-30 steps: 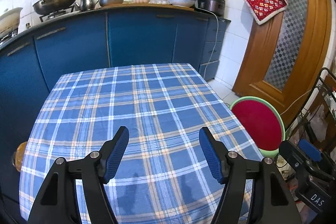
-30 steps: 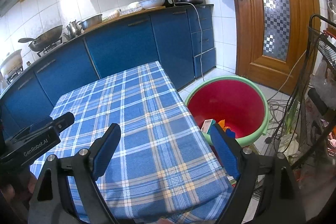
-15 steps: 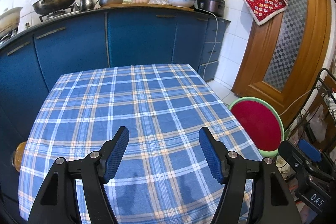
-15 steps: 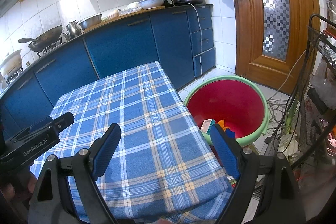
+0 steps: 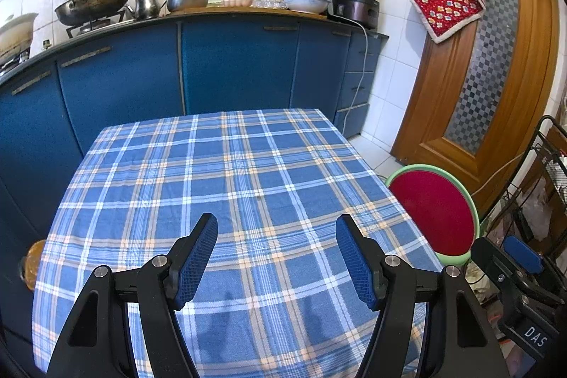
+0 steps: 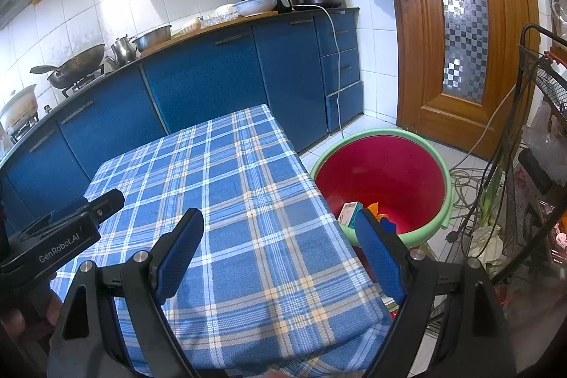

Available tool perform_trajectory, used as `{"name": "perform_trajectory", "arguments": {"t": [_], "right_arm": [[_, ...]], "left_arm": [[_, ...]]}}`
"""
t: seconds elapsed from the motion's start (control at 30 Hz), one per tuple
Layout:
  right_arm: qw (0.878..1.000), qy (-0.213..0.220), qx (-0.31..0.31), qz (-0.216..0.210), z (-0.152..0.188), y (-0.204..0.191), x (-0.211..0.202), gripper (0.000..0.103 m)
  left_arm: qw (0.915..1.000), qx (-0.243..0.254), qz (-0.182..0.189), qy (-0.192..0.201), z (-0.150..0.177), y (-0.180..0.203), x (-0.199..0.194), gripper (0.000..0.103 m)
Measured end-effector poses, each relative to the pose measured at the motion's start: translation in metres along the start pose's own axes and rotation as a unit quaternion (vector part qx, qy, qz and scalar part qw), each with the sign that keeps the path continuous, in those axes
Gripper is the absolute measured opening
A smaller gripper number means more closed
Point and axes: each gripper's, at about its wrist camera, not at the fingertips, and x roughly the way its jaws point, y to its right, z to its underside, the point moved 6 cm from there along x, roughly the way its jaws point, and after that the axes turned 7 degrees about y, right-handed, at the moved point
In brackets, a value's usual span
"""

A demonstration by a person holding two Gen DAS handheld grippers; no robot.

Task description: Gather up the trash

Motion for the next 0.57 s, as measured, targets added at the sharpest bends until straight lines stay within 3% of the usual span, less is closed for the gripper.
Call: {"name": "perform_trajectory", "arguments": {"t": [0.57], "right_arm": [[1.000, 0.000, 0.000, 0.000, 0.0000, 0.0004, 0.0002, 0.087]], "left_arm": [[1.0000, 0.001, 0.001, -0.002, -0.0007, 0.0020, -0.0006, 0.071]]}}
